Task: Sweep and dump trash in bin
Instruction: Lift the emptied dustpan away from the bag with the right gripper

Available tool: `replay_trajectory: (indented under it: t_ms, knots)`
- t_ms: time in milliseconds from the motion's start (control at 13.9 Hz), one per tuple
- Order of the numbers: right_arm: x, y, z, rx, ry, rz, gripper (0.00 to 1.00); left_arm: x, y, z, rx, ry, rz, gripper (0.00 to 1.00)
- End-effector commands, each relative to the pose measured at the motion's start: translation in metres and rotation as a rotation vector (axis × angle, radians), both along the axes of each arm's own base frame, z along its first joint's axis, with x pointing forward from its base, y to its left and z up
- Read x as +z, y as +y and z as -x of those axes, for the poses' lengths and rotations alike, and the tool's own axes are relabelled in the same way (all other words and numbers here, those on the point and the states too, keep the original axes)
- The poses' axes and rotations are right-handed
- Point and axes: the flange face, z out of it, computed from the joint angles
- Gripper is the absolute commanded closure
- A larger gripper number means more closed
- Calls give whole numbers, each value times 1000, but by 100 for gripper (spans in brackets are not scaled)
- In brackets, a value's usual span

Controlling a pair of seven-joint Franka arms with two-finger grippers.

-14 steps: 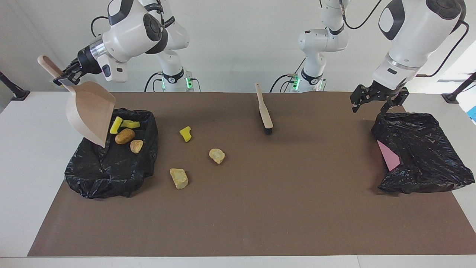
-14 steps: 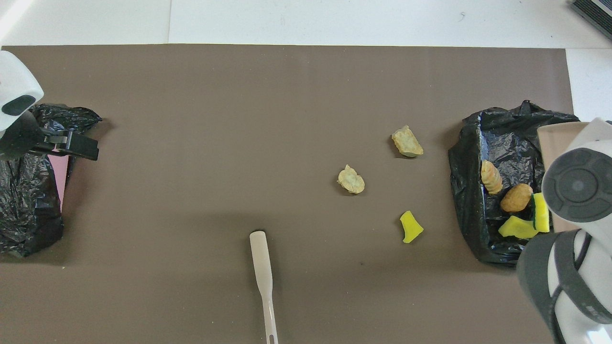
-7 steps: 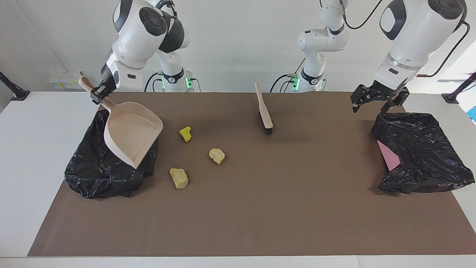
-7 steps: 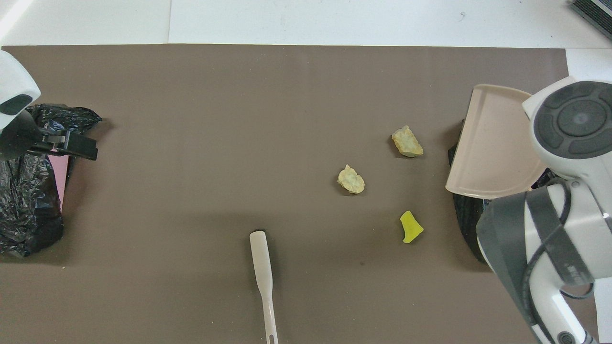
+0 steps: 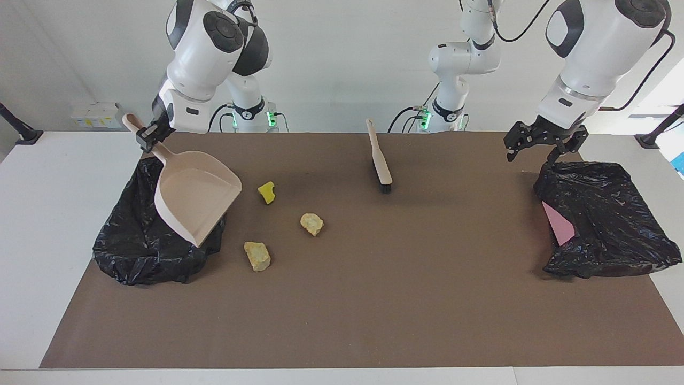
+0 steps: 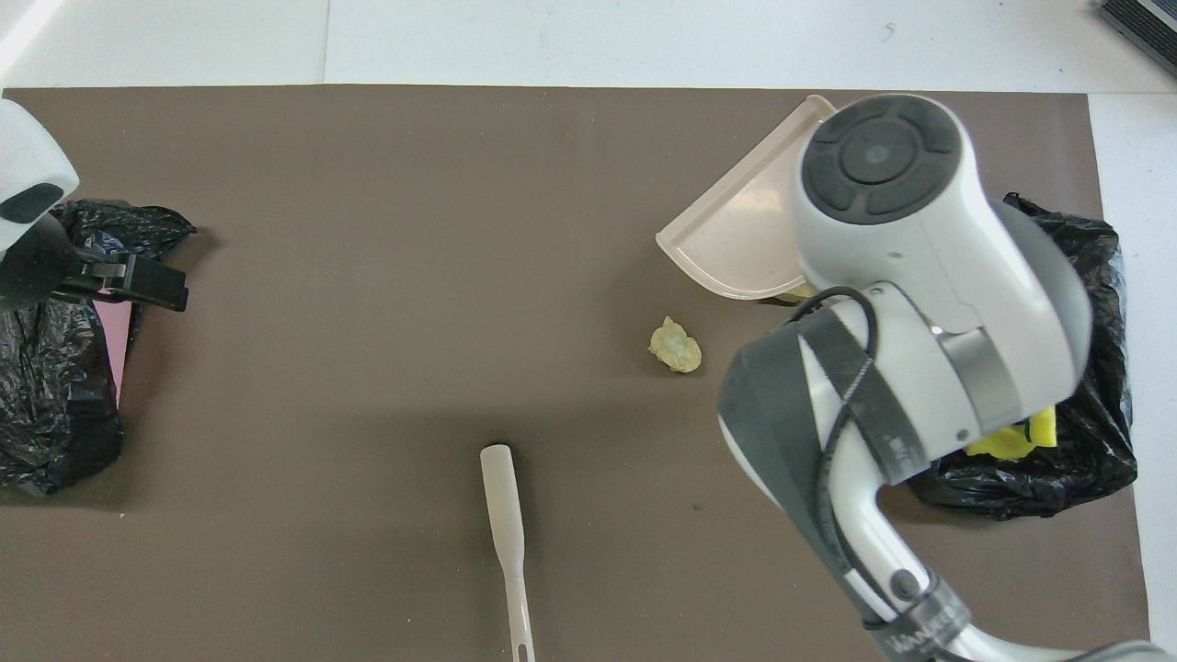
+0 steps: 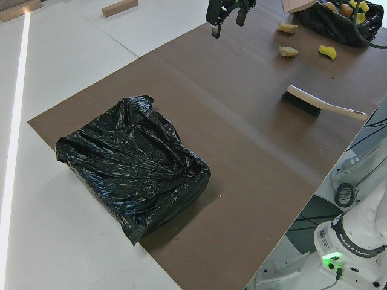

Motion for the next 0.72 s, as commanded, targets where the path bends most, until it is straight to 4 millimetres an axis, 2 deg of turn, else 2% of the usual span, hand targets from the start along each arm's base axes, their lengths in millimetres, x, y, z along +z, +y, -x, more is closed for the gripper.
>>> replay_trajectory:
  t_ms: [0, 144, 288, 360, 503, 647]
  knots:
    - [-5, 45, -21, -285, -29, -151, 100, 5, 0, 6, -8, 9, 13, 0]
    - [-17, 107, -23, -376, -73, -188, 100, 5, 0, 6, -8, 10, 13, 0]
    - [-35, 140, -28, -465, -109, -221, 100, 6, 0, 7, -9, 9, 13, 0]
    - [-43, 160, -25, -482, -115, -260, 100, 6, -3, 7, -17, 10, 13, 0]
    - [-68, 184, -24, -532, -112, -294, 100, 7, -6, 8, -18, 7, 11, 0]
    - [-90, 218, -17, -576, -139, -323, 100, 7, -6, 7, -18, 4, 13, 0]
